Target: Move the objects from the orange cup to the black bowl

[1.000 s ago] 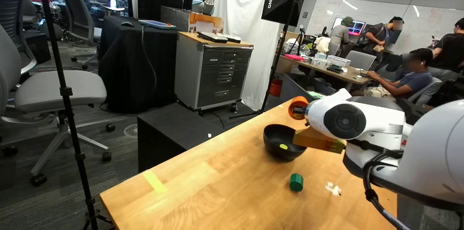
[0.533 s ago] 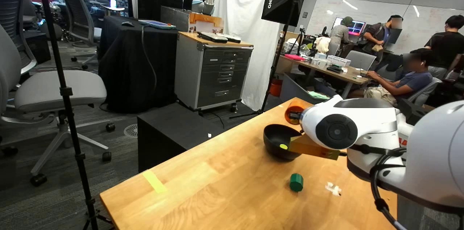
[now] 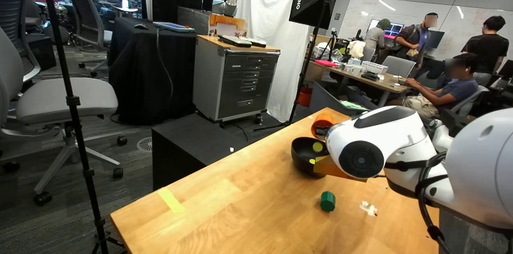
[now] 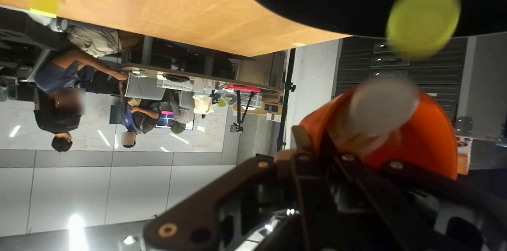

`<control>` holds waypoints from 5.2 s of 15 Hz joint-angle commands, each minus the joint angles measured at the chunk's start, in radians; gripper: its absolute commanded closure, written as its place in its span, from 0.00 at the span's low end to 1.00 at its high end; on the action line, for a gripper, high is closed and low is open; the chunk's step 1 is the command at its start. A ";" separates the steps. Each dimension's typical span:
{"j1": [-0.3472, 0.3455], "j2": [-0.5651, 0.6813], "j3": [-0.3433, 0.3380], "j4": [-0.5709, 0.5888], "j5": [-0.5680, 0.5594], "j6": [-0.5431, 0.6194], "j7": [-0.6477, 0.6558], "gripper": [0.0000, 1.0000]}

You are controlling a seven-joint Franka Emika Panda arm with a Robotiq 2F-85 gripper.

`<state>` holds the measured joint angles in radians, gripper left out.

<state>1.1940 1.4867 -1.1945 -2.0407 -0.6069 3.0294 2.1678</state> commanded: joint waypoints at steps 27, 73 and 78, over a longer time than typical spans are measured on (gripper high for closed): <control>-0.045 0.000 0.075 0.105 -0.483 -0.318 0.472 0.94; -0.338 -0.424 -0.089 -0.067 -0.457 0.443 0.517 0.96; -0.352 -0.461 -0.113 -0.097 -0.469 0.578 0.509 0.95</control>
<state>0.8462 1.0830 -1.2842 -2.1067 -1.0488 3.5310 2.6944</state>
